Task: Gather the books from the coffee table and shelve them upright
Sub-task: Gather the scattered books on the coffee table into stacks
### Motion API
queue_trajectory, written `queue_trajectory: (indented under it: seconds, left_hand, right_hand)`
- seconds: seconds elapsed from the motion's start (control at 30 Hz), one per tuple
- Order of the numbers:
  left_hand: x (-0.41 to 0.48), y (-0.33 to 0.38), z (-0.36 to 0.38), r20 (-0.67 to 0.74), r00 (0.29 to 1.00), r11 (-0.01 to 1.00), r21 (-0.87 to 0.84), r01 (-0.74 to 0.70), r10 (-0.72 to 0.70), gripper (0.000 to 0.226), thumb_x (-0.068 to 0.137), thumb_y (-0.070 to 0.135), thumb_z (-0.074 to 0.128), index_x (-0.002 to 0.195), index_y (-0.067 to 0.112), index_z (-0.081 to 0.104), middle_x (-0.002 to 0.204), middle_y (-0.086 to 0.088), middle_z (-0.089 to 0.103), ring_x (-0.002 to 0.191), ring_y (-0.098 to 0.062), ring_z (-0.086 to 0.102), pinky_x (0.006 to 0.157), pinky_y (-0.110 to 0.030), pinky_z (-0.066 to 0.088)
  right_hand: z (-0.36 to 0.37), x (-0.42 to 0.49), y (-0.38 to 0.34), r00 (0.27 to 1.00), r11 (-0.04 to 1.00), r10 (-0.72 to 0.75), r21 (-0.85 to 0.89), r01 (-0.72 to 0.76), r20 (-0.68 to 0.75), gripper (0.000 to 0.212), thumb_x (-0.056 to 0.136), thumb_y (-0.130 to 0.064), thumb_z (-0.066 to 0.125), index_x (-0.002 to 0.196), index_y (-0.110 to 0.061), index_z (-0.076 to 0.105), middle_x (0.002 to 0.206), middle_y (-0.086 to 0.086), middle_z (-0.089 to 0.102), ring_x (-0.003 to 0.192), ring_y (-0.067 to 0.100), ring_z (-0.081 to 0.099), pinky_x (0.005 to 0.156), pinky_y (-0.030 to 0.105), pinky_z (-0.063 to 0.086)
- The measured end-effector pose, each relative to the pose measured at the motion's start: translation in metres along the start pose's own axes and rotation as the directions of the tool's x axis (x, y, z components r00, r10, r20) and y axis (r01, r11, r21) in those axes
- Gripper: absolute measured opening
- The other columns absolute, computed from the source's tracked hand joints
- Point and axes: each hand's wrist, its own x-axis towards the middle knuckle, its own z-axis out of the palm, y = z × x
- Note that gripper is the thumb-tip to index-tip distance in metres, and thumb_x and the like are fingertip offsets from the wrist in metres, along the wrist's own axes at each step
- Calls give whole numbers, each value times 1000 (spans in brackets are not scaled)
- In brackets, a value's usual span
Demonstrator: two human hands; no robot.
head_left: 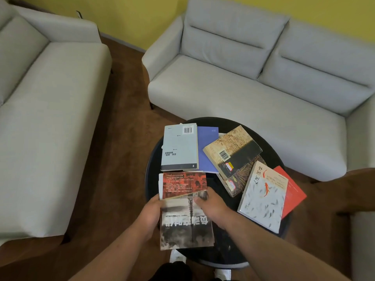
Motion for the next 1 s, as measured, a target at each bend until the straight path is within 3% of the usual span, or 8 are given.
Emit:
queue_trajectory:
  seconds: [0.13,0.3,0.37,0.47,0.6,0.8,0.9,1.0]
  left_hand:
    - [4,5,5,18,1000,1000,-10,10,-9,34,110,31,31,123,24,62,111,-4,73,101,-22,68,73,-31,48]
    - [10,2,4,44,998,999,12,42,-43,35,110,36,28,123,31,60,116,-1,70,105,-22,66,75,-35,47]
    - [11,3,5,58,998,998,45,34,-37,34,110,37,29,122,31,61,115,-3,72,106,-24,67,81,-38,50]
    - [17,4,17,88,995,993,105,47,-56,35,109,39,31,120,29,63,110,-4,75,105,-26,69,95,-45,50]
    - [21,6,45,158,984,982,182,56,-86,31,108,38,36,118,28,64,106,-4,75,99,-25,70,82,-39,50]
    - [26,5,70,238,967,970,239,38,-96,29,108,41,33,128,33,53,115,-4,72,102,-23,70,78,-36,51]
    - [27,1,78,204,978,981,193,-9,-31,31,109,36,34,137,29,44,119,-6,68,103,-23,68,76,-34,53]
    - [26,-2,86,128,992,989,145,-25,6,30,110,34,30,133,28,47,119,-11,66,102,-27,67,76,-36,55]
  right_hand:
    - [1,-1,9,997,955,2,294,-26,81,26,106,-24,48,130,-36,49,125,-3,62,107,15,57,94,34,39]
    - [5,3,22,982,889,35,444,-114,183,42,108,-38,40,150,-37,33,139,-8,48,140,22,40,117,45,26]
    - [7,4,28,980,867,56,477,-144,193,54,103,-47,48,153,-36,33,148,-7,51,141,24,43,118,49,26]
    - [7,3,50,983,822,63,549,-150,174,62,94,-55,59,150,-38,38,142,-2,60,132,25,55,117,54,34]
    - [-4,-9,85,997,807,42,586,-74,68,94,67,-80,69,148,-42,38,142,-4,61,129,25,58,113,55,40]
    - [-29,-20,96,999,856,7,516,-25,37,61,97,-58,52,152,-47,26,147,-8,53,130,22,54,101,48,47]
    - [-29,-19,92,999,846,-27,533,5,33,61,100,-54,49,155,-43,23,150,-7,50,136,22,48,107,42,40]
    - [-29,-19,89,998,831,-61,554,52,-2,63,103,-48,45,157,-37,15,138,-13,44,131,16,42,103,36,35]
